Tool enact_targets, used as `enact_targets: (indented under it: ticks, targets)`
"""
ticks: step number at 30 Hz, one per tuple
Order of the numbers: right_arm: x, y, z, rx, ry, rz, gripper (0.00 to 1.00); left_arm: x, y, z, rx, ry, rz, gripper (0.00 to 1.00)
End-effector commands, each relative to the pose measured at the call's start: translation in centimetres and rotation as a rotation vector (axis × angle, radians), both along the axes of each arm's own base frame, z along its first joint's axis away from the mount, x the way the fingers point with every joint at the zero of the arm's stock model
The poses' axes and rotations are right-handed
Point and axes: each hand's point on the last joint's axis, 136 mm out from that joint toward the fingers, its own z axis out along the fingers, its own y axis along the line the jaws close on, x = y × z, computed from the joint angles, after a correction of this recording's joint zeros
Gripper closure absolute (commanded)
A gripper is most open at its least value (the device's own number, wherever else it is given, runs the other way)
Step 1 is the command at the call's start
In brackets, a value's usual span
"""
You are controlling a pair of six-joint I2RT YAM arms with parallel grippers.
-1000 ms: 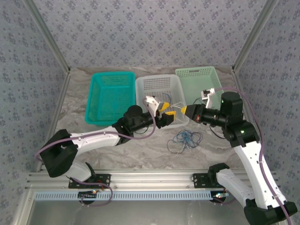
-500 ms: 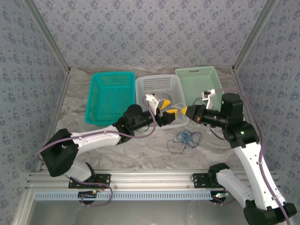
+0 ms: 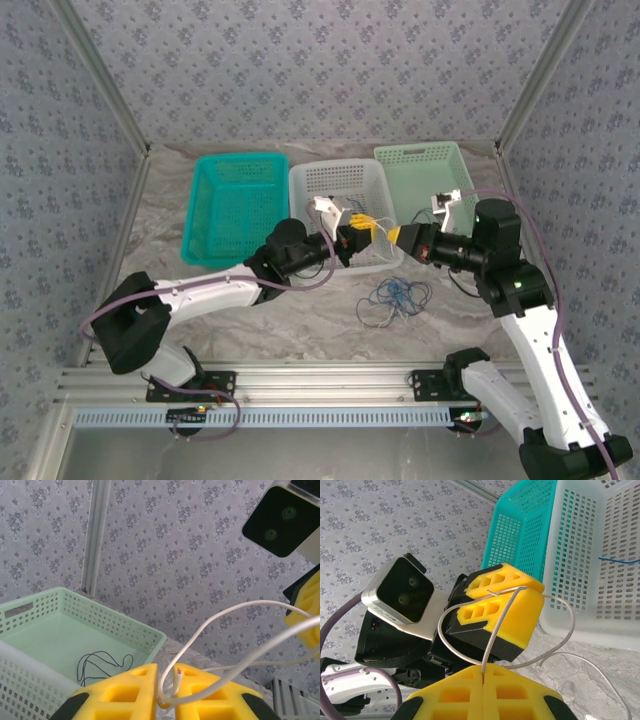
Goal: Untangle the cables
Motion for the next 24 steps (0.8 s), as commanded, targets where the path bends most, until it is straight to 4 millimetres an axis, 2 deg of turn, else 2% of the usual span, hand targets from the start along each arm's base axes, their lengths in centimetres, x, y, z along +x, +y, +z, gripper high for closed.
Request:
enact_targets:
  ticks: [1,6,12,15,17,20,24]
  targets:
    - [-0.1,-0.6,0.9,0.006,-0.025,-0.009,1.0,0.0,-0.1,1.3,-0.024,-0.012,0.001,0.86]
    - [0.5,-1.5,1.8,0.019,-0.044,-0.051,1.0,0.3,0.9,0.2,0.007,0.017,0.037,0.88]
    - [0.7,-1.9,1.7,0.017,-0.048,-0.079,1.0,0.8,1.8,-0.9,0.064,0.041,0.068,0.9]
    - [0.6,-2.0,1.5,0.018,-0.042,-0.08,1.0,1.3,2.7,-1.2,0.099,0.036,0.104,0.96]
    - [0.5,-2.1,0.8,-0.003,-0.021,-0.084,1.0,2.4,4.4,-1.5,0.131,0.042,0.191,1.0]
    - [0.0,-2.4,-1.4,-0.062,0.044,-0.074,1.0,4.5,8.0,-1.4,0.184,0.053,0.334,1.0]
    - [-0.7,-2.5,-4.7,-0.115,0.142,-0.053,1.0,7.3,14.6,1.2,0.189,0.063,0.516,1.0]
